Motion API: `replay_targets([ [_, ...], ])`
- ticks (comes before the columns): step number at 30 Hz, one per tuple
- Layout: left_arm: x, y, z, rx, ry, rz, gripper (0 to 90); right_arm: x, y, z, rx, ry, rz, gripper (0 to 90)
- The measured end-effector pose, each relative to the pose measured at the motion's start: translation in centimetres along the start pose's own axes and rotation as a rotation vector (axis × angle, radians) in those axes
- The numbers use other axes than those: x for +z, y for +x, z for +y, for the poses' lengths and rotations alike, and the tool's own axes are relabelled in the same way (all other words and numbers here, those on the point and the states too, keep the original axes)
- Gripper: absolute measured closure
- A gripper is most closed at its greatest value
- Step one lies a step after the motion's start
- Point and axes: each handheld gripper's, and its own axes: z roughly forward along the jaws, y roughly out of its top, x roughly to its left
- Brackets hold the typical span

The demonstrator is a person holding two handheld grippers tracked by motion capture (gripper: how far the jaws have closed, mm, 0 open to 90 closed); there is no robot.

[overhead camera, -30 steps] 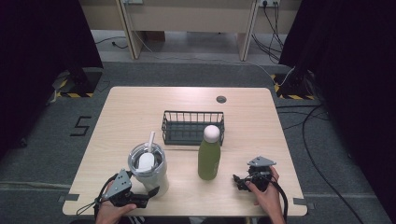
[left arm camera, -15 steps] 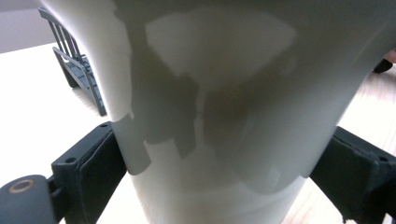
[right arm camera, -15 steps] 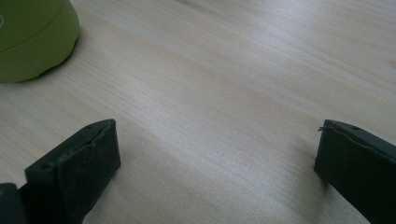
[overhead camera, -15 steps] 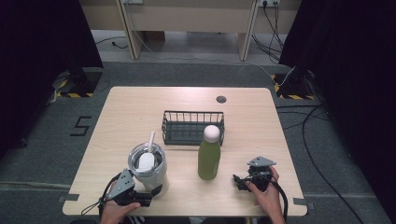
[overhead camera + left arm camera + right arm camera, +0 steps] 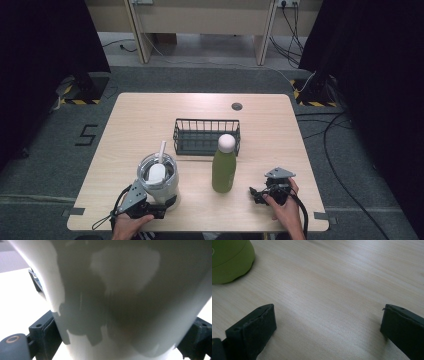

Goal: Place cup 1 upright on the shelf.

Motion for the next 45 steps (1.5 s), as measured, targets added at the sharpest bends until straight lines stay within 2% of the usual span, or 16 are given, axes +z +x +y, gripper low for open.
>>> replay_targets([
  [10, 0.2, 0.0, -0.2, -0.001, -0.025, 0.000, 10.3, 0.0, 0.0, 0.0, -0.005, 0.000, 0.001, 0.4],
  [17, 0.4, 0.3, -0.1, -0.024, -0.037, -0.005, 10.8, 0.0, 0.0, 0.0, -0.005, 0.000, 0.001, 0.4],
  [26, 0.4, 0.3, 0.1, -0.015, -0.027, -0.006, 10.9, 0.0, 0.0, 0.0, -0.003, 0.000, 0.003, 0.4],
  [30, 0.4, 0.4, 0.1, 0.000, -0.023, 0.012, 11.0, 0.0, 0.0, 0.0, -0.005, 0.000, 0.004, 0.4],
  [34, 0.3, 0.8, 0.4, -0.026, -0.035, 0.013, 10.9, 0.0, 0.0, 0.0, -0.004, 0.000, 0.004, 0.4],
  [45, 0.1, 1.5, 1.6, -0.004, -0.052, 0.027, 10.9, 0.0, 0.0, 0.0, -0.005, 0.000, 0.004, 0.4],
])
